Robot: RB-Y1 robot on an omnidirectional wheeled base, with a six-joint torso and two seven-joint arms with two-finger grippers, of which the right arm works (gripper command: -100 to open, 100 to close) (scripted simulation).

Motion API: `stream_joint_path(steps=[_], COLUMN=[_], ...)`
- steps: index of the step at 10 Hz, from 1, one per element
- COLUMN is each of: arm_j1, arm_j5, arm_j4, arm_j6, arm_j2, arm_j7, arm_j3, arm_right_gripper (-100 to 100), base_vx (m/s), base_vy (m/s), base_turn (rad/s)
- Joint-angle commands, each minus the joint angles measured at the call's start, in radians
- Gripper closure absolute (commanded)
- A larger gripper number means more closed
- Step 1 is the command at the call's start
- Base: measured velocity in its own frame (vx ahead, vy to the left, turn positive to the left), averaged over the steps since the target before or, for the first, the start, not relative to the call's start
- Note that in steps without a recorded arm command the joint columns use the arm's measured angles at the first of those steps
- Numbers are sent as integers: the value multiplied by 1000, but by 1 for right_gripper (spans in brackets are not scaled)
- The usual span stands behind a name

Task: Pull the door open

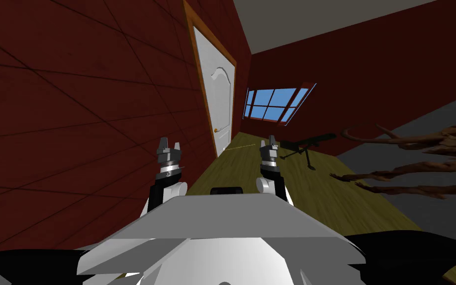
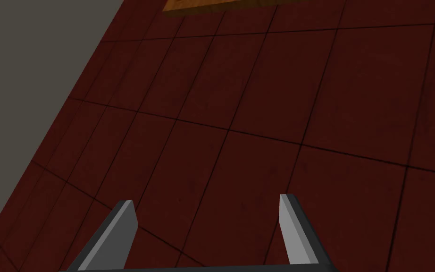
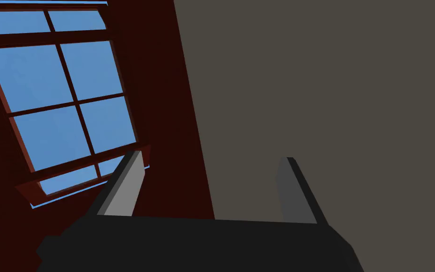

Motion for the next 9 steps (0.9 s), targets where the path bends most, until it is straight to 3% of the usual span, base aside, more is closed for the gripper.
stream_joint_path(steps=[1,9], arm_j1=[-16,-95], arm_j5=[-1,-9], arm_j4=[38,223], arm_j6=[-9,-56], arm_j2=[-14,-73], arm_j7=[-9,-51], arm_j3=[5,29], arm_right_gripper=[-100,-100], base_vx=[-12,108], base_vy=[64,-38], base_turn=[133,128])
